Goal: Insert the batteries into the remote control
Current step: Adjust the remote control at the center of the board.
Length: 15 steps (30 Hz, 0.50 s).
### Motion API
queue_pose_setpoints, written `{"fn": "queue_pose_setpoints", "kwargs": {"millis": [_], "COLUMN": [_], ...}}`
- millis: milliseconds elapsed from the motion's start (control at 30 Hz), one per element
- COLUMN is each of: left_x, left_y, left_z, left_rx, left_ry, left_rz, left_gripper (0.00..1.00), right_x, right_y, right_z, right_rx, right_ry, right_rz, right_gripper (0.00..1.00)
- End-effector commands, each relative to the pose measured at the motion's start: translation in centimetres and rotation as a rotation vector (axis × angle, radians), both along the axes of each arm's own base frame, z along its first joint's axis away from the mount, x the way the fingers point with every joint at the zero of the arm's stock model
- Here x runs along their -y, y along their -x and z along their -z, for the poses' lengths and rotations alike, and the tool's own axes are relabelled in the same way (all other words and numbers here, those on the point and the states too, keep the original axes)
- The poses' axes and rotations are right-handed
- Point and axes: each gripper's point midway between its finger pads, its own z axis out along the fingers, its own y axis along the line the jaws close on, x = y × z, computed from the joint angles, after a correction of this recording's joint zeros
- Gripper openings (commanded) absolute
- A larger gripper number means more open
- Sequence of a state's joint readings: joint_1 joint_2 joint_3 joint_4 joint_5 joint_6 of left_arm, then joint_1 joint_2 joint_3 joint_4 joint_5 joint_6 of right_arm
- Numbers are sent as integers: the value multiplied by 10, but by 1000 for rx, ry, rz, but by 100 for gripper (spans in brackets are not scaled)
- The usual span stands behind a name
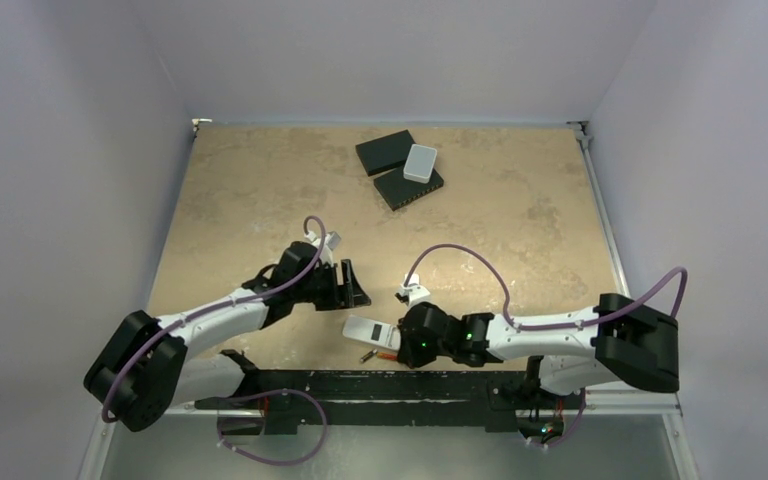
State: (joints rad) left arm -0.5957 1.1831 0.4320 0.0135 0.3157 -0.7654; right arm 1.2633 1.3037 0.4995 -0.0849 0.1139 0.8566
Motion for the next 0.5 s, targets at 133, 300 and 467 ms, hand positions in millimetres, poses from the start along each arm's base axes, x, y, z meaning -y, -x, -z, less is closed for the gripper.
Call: {"fn": "queue_pose_setpoints", "kwargs": {"millis": [133, 300, 467], "left_x": [12, 10, 8], "left_y": [-13, -9, -4], "left_z": [-9, -4, 2], "left_rx": [54, 42, 26], "left_ry": [37, 28, 25], "left_rz": [36, 35, 36], "left_gripper": [66, 65, 65], "right_x": [-6, 0, -2], "right_y": [-12, -18, -20], "right_z": [-1, -1, -6], "right_rx": [33, 49, 57], "right_ry": [-8, 27, 17], "right_rz": [66, 116, 122], "right_gripper": [0, 0, 0]}}
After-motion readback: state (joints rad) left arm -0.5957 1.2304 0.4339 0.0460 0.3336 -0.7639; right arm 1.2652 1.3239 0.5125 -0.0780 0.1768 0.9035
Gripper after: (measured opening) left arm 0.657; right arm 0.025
